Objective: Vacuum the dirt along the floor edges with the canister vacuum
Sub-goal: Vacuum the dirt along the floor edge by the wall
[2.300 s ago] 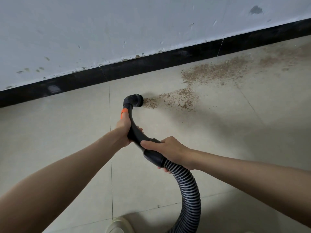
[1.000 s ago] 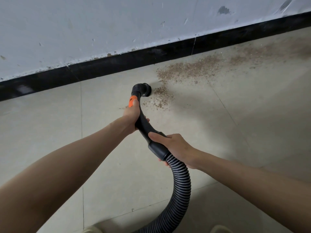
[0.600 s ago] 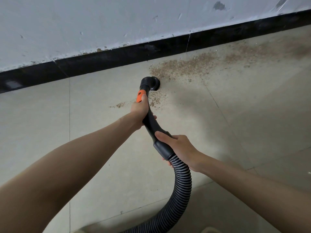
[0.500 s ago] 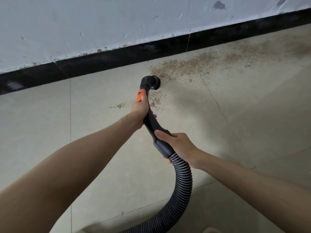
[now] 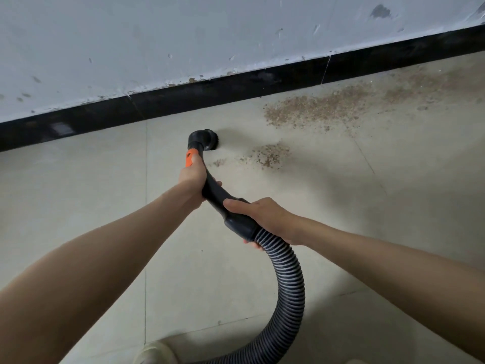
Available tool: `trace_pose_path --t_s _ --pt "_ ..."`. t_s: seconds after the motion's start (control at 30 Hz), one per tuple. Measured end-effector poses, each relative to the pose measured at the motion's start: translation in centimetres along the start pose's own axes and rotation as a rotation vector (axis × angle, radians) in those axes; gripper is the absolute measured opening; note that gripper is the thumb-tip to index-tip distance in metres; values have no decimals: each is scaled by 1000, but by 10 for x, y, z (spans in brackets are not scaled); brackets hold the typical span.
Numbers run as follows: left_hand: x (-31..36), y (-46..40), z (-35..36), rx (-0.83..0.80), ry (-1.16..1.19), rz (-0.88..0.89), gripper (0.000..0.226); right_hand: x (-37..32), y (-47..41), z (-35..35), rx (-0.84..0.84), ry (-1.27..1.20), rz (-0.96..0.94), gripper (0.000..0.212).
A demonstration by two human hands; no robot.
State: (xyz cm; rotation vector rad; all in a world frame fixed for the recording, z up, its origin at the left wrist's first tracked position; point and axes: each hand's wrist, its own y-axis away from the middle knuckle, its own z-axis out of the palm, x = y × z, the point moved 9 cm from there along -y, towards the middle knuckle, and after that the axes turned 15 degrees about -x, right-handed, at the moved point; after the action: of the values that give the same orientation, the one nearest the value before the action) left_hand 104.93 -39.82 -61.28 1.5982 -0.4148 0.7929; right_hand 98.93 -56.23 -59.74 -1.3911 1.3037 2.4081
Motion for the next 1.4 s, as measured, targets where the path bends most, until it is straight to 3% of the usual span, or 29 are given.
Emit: trace_pose_path --t_s 0.23,0.47,1.4 --pt "-32 24 -40 40 46 -17 58 17 7 51 -51 -40 -8 55" --pt "-43 33 -39 -10 80 -41 55 15 20 60 -12 10 26 55" --pt "-34 29 62 -235 -76 -52 62 44 63 12 209 -143 -10 53"
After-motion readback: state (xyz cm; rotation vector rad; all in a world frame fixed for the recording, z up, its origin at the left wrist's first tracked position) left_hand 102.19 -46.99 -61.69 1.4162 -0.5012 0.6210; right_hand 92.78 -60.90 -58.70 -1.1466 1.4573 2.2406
